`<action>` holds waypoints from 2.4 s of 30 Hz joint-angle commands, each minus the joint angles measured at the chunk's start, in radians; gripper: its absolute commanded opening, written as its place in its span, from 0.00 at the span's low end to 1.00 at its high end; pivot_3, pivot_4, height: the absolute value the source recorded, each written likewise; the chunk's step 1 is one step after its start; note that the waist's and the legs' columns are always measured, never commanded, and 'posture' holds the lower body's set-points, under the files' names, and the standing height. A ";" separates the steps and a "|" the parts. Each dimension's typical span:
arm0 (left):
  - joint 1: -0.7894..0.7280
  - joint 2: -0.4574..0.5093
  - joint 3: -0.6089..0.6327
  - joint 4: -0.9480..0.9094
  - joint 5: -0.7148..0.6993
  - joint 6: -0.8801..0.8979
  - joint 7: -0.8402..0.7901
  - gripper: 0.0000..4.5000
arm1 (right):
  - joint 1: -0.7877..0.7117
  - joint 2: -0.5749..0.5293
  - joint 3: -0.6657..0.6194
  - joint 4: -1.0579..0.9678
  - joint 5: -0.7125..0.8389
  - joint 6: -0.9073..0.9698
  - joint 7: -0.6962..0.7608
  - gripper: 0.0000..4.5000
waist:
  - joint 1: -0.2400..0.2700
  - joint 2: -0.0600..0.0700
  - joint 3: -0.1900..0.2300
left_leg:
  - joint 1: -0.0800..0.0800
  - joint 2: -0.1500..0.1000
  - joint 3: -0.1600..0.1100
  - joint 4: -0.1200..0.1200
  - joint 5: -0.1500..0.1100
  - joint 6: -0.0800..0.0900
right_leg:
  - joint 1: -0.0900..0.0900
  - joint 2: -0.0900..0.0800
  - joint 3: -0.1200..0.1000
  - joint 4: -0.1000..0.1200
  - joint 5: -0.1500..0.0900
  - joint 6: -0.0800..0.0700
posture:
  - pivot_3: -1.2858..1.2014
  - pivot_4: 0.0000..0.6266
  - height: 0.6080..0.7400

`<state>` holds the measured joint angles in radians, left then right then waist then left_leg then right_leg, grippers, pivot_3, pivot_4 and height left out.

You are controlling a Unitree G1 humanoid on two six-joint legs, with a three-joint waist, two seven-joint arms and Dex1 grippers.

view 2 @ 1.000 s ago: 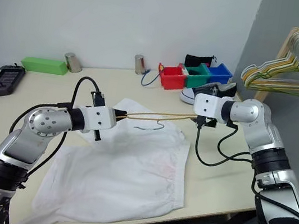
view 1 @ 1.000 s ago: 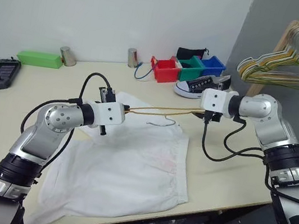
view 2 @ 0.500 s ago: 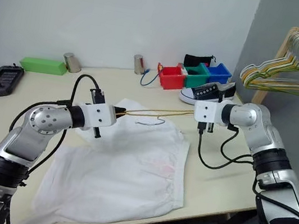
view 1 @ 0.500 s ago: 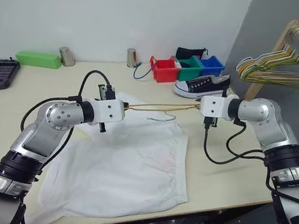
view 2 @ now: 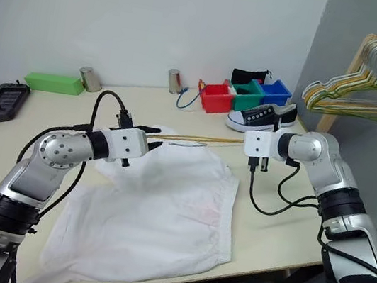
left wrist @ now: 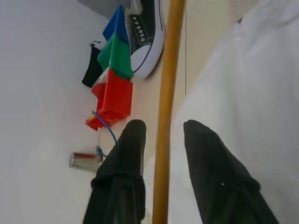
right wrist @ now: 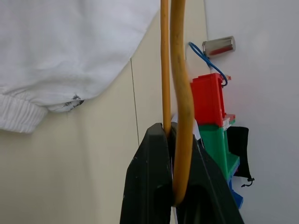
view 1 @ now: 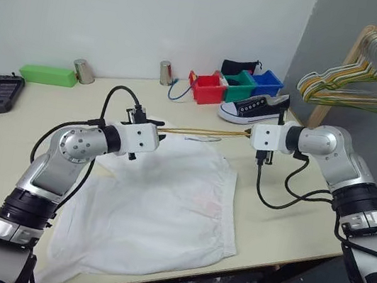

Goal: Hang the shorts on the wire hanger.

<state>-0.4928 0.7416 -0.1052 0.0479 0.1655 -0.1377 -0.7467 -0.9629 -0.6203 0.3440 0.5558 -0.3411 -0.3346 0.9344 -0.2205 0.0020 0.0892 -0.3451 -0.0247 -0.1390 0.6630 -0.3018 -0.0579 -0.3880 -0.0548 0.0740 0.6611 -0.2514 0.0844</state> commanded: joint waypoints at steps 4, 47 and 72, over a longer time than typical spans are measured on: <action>-0.040 -0.006 0.111 -0.063 -0.153 -0.009 -0.012 0.67 | 0.037 -0.004 -0.094 -0.028 0.167 0.215 0.121 0.00 | 0.002 0.000 0.000 | 0.000 0.000 0.000 0.000 0.000 0.000 | 0.000 0.000 0.000 0.000 0.000 0.000 | 0.45 0.05 1.00; 0.744 -0.080 0.193 -0.846 -0.613 0.607 0.058 0.99 | 0.815 -0.758 -0.071 -0.389 0.936 1.169 0.680 0.00 | 0.053 -0.017 0.073 | 0.015 0.003 0.009 -0.001 0.001 0.002 | 0.016 0.001 0.001 -0.004 -0.009 -0.002 | 0.44 0.22 1.00; 0.833 -0.062 0.202 -0.860 -0.605 0.560 0.035 0.99 | 0.836 -0.823 -0.126 -0.498 1.172 1.403 0.680 0.00 | 0.095 -0.016 0.098 | -0.007 0.003 0.008 -0.002 0.000 0.002 | 0.000 0.000 -0.001 -0.016 -0.004 0.005 | 0.45 0.23 1.00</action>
<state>0.3414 0.6735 0.0844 -0.7775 -0.4440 0.4483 -0.7091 -0.1423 -1.4071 0.2523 0.0696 0.8093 1.0826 1.5451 -0.1253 -0.0137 0.1873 -0.3520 -0.0213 -0.1309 0.6615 -0.3019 -0.0560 -0.3882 -0.0548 0.0729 0.6448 -0.2556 0.0897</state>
